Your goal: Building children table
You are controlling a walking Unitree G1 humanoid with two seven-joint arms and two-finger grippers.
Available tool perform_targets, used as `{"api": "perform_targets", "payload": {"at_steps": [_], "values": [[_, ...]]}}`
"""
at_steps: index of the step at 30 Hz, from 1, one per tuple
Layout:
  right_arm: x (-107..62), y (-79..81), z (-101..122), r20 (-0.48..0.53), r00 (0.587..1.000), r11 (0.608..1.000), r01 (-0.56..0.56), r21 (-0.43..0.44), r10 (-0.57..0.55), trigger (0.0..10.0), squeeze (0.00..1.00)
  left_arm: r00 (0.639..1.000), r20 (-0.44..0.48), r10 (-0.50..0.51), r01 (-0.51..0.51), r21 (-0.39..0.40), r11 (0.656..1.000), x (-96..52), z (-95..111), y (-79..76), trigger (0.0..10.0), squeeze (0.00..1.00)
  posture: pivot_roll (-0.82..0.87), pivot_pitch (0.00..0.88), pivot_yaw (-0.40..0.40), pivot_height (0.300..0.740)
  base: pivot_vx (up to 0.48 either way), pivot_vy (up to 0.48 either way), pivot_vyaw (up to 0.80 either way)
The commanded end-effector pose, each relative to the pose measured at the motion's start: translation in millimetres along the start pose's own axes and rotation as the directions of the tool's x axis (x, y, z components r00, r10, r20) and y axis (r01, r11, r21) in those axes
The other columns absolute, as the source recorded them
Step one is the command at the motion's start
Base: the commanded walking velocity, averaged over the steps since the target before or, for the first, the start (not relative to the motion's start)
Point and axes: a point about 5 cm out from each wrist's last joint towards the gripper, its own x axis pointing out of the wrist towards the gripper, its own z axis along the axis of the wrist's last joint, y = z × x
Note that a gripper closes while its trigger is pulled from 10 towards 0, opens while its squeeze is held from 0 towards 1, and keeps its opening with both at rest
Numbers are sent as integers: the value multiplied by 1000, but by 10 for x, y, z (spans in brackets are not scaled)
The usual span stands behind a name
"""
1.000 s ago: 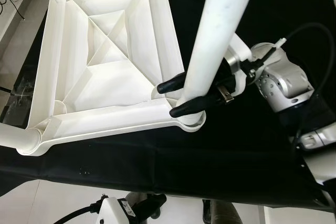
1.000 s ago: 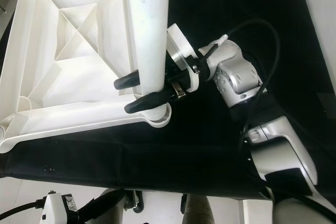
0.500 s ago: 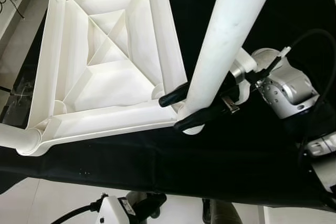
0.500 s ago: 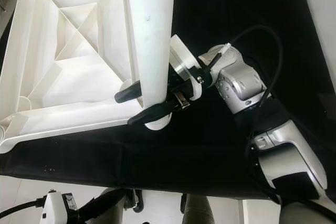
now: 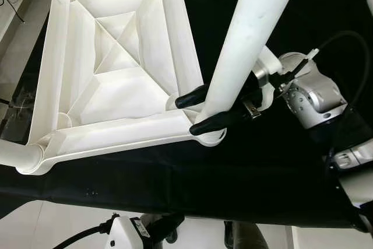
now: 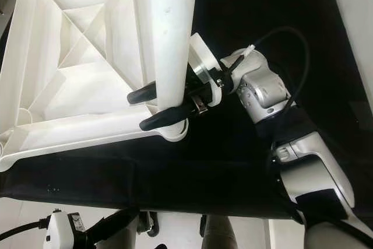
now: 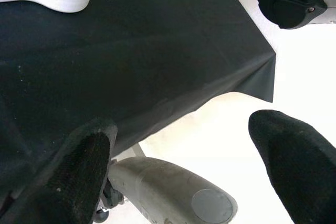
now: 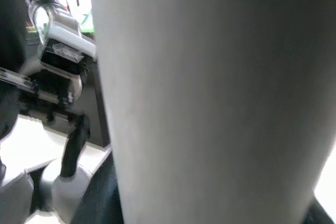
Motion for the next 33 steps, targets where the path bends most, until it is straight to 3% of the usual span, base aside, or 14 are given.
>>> {"api": "perform_targets", "payload": {"at_steps": [1, 14, 19, 27, 33], "values": [[48, 58, -82, -14, 999, 998, -41, 42, 42, 10000, 0, 1000, -21, -12, 11, -15, 1000, -25, -18, -26, 10000, 0, 136, 463, 79, 740, 0, 0, 0], [50, 123, -111, -35, 997, 996, -62, 57, 64, 10000, 0, 1000, -25, -10, 9, -12, 1000, -21, -14, -20, 10000, 0, 136, 459, 81, 740, 0, 0, 0], [128, 186, -184, -46, 996, 996, -70, 52, 73, 10000, 0, 1000, -26, -6, 6, -8, 1000, -12, -11, -13, 10000, 0, 128, 452, 73, 740, 0, 0, 0], [172, 368, -282, -124, 992, 997, 30, 71, -21, 10000, 0, 1000, -27, -5, 5, -4, 1000, 5, -4, 0, 10000, 0, 110, 438, 75, 740, 0, 0, 0], [161, 393, -293, -154, 987, 994, 64, 87, -50, 10000, 0, 1000, -29, -9, 9, -2, 1000, 16, 0, 8, 10000, 0, 97, 426, 74, 740, 0, 0, 0]]}}
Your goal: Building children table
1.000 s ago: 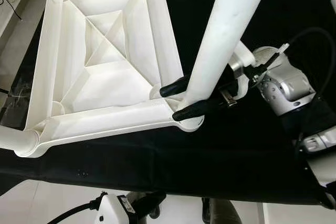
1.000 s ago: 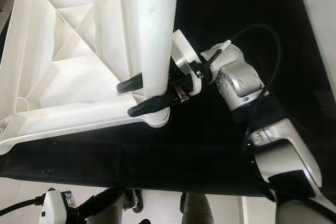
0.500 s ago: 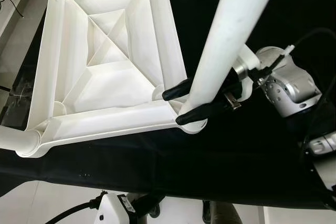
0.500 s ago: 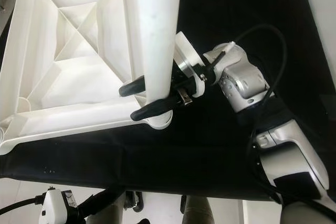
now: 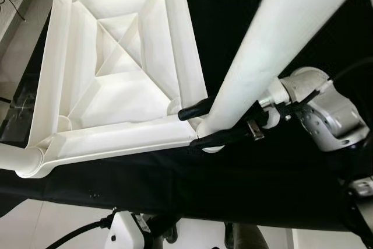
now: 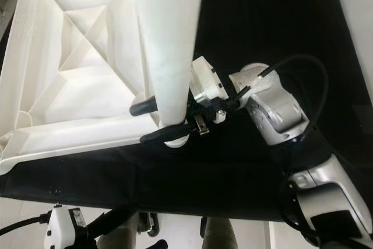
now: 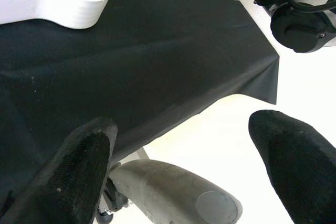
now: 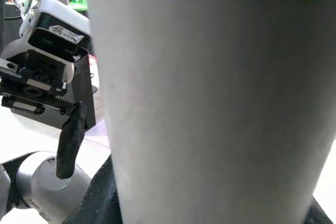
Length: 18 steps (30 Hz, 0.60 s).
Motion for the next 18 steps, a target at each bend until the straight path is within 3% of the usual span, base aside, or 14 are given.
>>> {"api": "perform_targets", "payload": {"at_steps": [1, 10, 14, 18], "values": [[56, 98, -262, -74, 997, 991, -22, 131, 32, 10000, 0, 1000, -28, -5, 5, -17, 1000, -8, -30, -19, 10000, 0, 96, 421, 72, 740, 0, 0, 0], [57, 18, -279, -69, 997, 983, 44, 179, -32, 10000, 0, 1000, -27, -1, 1, -11, 1000, 7, -28, -15, 10000, 0, 93, 411, 65, 740, 0, 0, 0], [67, -52, -348, -82, 986, 962, 163, 219, -148, 10000, 0, 1000, -24, 0, -1, -10, 1000, 11, -23, -14, 10000, 0, 95, 411, 65, 740, 0, 0, 0], [64, -64, -363, -87, 978, 955, 203, 218, -188, 10000, 0, 1000, -23, 0, 0, -11, 1000, 12, -21, -13, 10000, 0, 94, 413, 65, 740, 0, 0, 0]]}}
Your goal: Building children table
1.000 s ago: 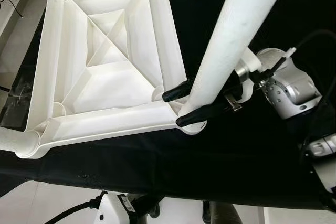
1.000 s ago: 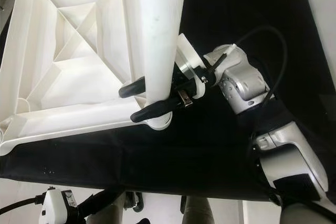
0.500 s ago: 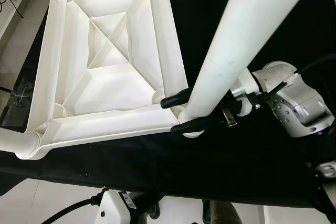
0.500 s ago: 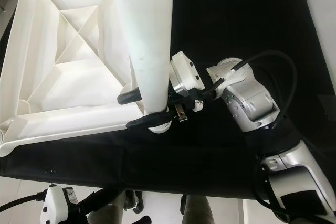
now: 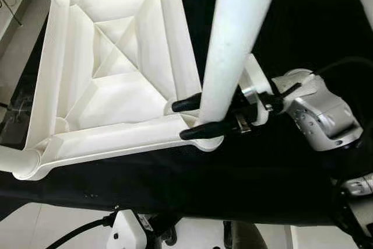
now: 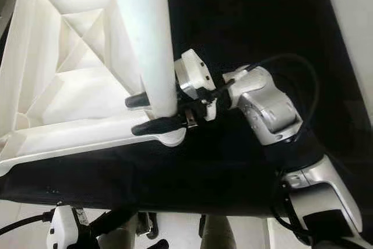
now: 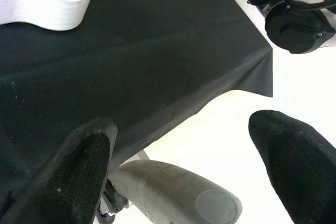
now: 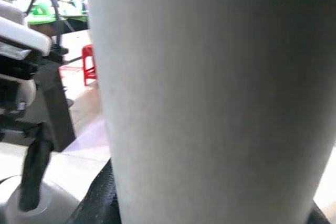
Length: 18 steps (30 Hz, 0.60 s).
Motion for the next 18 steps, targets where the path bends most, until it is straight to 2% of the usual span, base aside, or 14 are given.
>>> {"api": "perform_targets", "payload": {"at_steps": [1, 11, 16, 18], "values": [[-13, 41, -297, -83, 995, 990, 74, 122, -64, 10000, 0, 1000, -19, 3, -3, -25, 1000, -9, -29, -24, 10000, 0, 94, 413, 65, 740, 0, 0, 0], [-25, 145, -325, -86, 986, 979, 152, 137, -141, 10000, 0, 1000, -19, 1, -2, -22, 1000, -4, -17, -8, 10000, 0, 90, 421, 70, 740, 0, 0, 0], [-42, 145, -334, -93, 979, 972, 192, 138, -181, 10000, 0, 1000, -20, 2, -2, -21, 1000, -2, -14, -3, 10000, 0, 88, 420, 70, 740, 0, 0, 0], [-82, 161, -354, -115, 946, 936, 318, 150, -303, 10000, 0, 1000, -23, 3, -4, -19, 1000, -3, -21, -7, 10000, 0, 84, 410, 46, 740, 0, 0, 0]]}}
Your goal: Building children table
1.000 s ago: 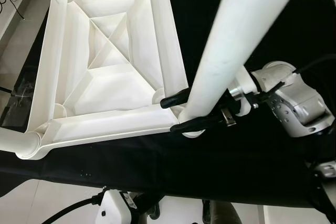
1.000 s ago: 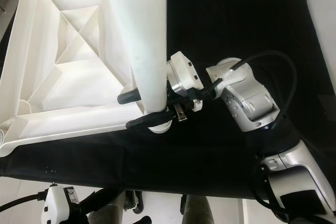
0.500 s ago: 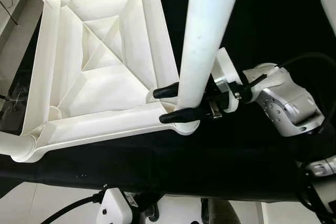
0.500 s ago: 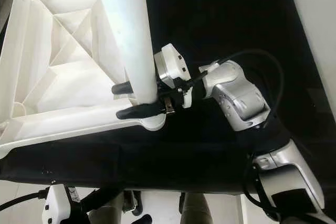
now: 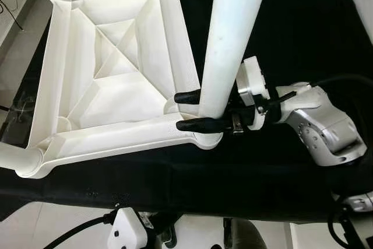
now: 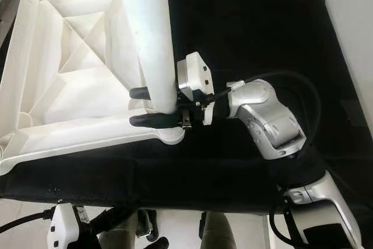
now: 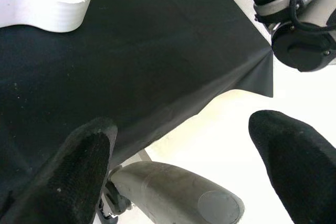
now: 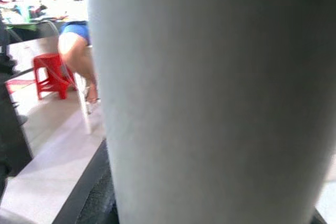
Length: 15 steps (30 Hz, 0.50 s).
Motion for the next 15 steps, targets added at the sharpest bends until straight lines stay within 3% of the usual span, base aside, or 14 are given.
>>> {"api": "perform_targets", "payload": {"at_steps": [1, 2, 3, 6, 7, 8, 10, 11, 12, 15], "values": [[-67, 44, -331, -138, 966, 960, 237, 151, -217, 10000, 0, 1000, -21, 4, -5, -28, 1000, -12, -34, -26, 10000, 0, 84, 410, 46, 740, 0, 0, 0], [-67, 44, -331, -138, 966, 960, 237, 151, -217, 10000, 0, 1000, -21, 4, -5, -28, 1000, -12, -34, -26, 10000, 0, 84, 410, 46, 740, 0, 0, 0], [-83, 95, -365, -168, 925, 913, 368, 175, -340, 10000, 0, 1000, -22, 6, -7, -28, 1000, -13, -38, -29, 10000, 0, 84, 409, 42, 740, 0, 0, 0], [-84, 105, -370, -173, 917, 904, 388, 179, -359, 10000, 0, 1000, -22, 6, -7, -28, 1000, -13, -38, -28, 10000, 0, 84, 409, 42, 740, 0, 0, 0], [-17, 358, -516, -244, 794, 785, 599, 158, -557, 10000, 0, 1000, -17, 7, -8, -24, 1000, -5, -31, 4, 10000, 0, 50, 409, 76, 740, 0, 0, 0], [-17, 358, -516, -244, 794, 785, 599, 158, -557, 10000, 0, 1000, -17, 7, -8, -24, 1000, -5, -31, 4, 10000, 0, 50, 409, 76, 740, 0, 0, 0], [-15, 613, -550, -297, 540, 538, 838, 96, -788, 10000, 0, 1000, -15, 0, 0, -13, 1000, 18, -30, 63, 10000, 0, 54, 395, 84, 740, 0, 0, 0], [-15, 613, -550, -297, 540, 538, 838, 96, -788, 10000, 0, 1000, -15, 0, 0, -13, 1000, 18, -30, 63, 10000, 0, 54, 395, 84, 740, 0, 0, 0], [-14, 632, -549, -296, 467, 464, 882, 84, -833, 10000, 0, 1000, -15, -2, 2, -8, 1000, 30, -35, 94, 10000, 0, 53, 374, 87, 740, 0, 0, 0], [47, 557, -568, -272, 451, 443, 892, 94, -850, 10000, 0, 1000, -14, 4, -4, 5, 1000, 53, -45, 153, 10000, 0, 55, 358, 86, 740, 0, 0, 0]]}}
